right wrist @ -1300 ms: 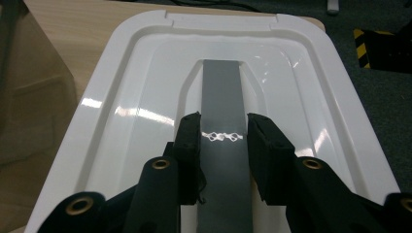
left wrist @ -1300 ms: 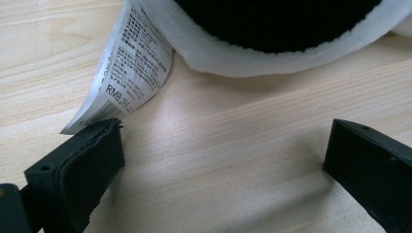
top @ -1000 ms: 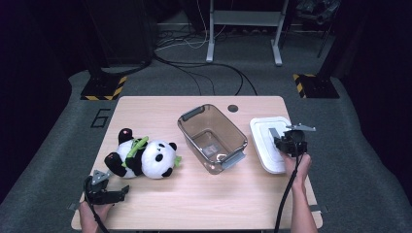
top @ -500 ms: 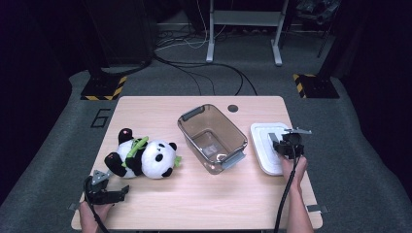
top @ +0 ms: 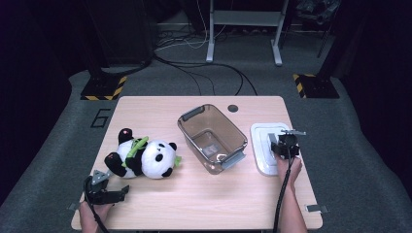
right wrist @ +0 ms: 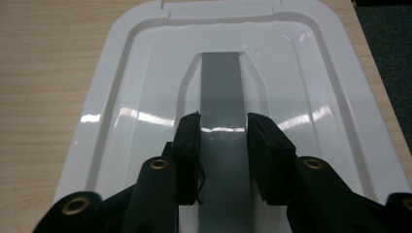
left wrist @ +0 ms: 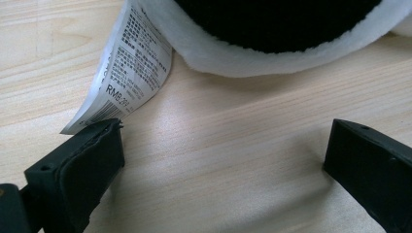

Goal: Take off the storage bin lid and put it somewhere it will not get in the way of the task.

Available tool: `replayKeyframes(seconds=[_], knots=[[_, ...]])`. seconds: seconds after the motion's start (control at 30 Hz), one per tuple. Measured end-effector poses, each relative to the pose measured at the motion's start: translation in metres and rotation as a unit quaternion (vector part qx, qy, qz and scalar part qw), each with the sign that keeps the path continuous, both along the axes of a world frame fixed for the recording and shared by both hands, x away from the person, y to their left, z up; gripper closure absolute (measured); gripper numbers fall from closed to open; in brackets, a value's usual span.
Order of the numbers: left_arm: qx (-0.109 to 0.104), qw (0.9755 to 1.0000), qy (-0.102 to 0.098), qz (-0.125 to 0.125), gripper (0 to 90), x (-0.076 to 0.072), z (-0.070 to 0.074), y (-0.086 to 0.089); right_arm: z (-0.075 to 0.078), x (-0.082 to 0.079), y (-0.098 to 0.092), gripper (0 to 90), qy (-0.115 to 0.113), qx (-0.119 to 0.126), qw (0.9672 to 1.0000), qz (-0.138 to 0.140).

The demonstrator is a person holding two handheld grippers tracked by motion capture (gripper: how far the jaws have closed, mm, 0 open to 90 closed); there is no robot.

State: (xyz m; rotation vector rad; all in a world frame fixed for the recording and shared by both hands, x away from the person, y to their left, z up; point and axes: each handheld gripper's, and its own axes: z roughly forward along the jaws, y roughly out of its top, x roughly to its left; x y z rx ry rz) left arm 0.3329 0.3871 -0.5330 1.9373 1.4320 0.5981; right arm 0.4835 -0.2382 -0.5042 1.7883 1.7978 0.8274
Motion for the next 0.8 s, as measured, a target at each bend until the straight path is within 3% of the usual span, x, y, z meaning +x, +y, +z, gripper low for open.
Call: replayKeyframes(seconds=[0.07,0.2,0.27,0.4,0.8], knots=[[0.000,1.0000,0.000,0.000,0.3,0.000,0.000,0.000,0.002,-0.001,-0.001,50.3,-0.005,0.007,1.0000,-0.001],[0.000,1.0000,0.000,0.000,0.3,0.000,0.000,0.000,0.009,-0.010,-0.003,33.9,-0.017,0.006,0.9998,0.013],[0.000,1.0000,0.000,0.000,0.2,0.000,0.000,0.000,0.010,-0.012,-0.003,30.5,-0.018,0.006,0.9997,0.015],[0.000,1.0000,0.000,0.000,0.2,0.000,0.000,0.000,0.018,-0.026,-0.001,18.9,-0.027,0.011,0.9984,0.047],[0.000,1.0000,0.000,0.000,0.2,0.000,0.000,0.000,0.031,-0.056,0.013,7.0,-0.053,0.009,0.9935,0.100]])
